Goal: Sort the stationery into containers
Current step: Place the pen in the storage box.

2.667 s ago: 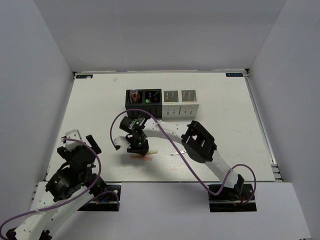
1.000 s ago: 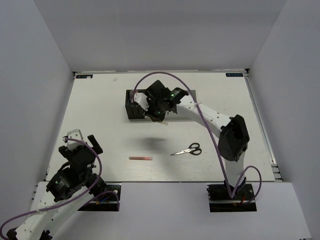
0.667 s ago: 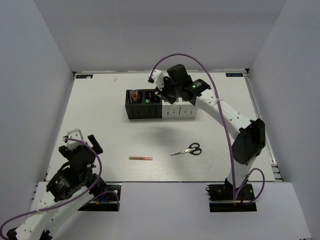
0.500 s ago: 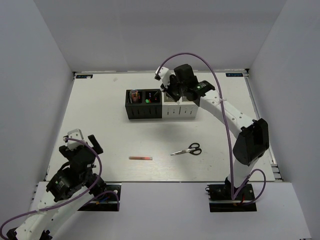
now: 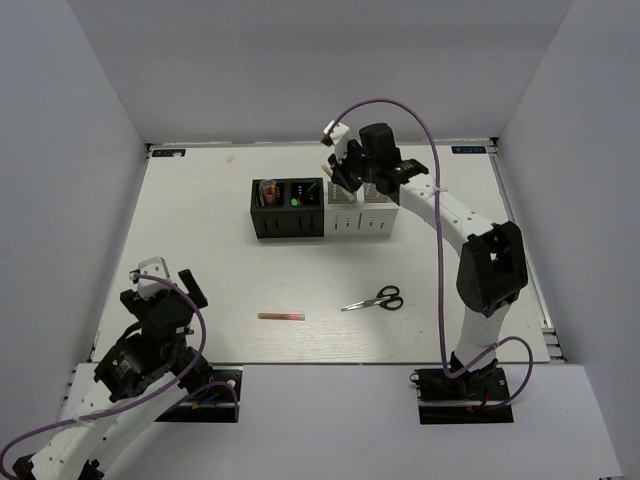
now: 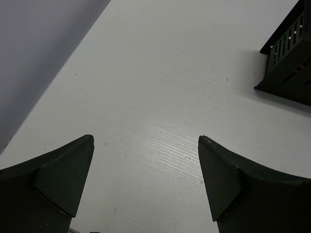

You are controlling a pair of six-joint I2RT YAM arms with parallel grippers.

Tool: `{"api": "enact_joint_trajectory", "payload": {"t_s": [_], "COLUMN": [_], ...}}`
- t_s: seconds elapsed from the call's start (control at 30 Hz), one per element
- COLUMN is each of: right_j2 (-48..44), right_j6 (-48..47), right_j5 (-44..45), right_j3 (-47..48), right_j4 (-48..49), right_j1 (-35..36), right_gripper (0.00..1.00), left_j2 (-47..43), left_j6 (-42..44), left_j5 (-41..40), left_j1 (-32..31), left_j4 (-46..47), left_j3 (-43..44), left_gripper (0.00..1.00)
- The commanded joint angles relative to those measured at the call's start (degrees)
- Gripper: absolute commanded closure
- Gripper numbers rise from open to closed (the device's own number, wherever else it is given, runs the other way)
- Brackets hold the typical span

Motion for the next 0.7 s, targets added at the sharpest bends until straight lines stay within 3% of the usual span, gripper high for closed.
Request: {"api": "enact_joint_trajectory", "payload": {"t_s": [0.0,0.4,0.53,0.57,0.67], "right_j2": [0.64,2.75,2.92,2.84,2.05], "right_j6": [2.40,6.09,6.45,6.53,6.62], "right_j5": [-3.13,-8.67,-9.82,-9.82,-9.55], "right_j3": [0.07,-5.30,-6.18,-6.35,-6.44], "right_j4": [5.81,12.67,13.11,13.20,13.03], "right_j1": [-1.55,-4.63,-4.81,-4.81,-4.81], "right_gripper": [1.00,0.99,0.79,0.65,0.56], "left_j2": [1.19,1.63,1.80,1.72,1.54], "left_j6": [0.28,0.28,0.36,0.45,0.19], "left_j5": [0.19,0.10,0.10,0.19,0.19], "left_j1": [-0.01,-0.01,-0.10,-0.01,-0.01], "left_j4": [0.73,0.82,0.82,0.82,0.82], "left_j3": [-0.36,-0.36,-0.45,-0.36,-0.54], "left_gripper": [0.02,0.02,0.02,0.02,0.02]}}
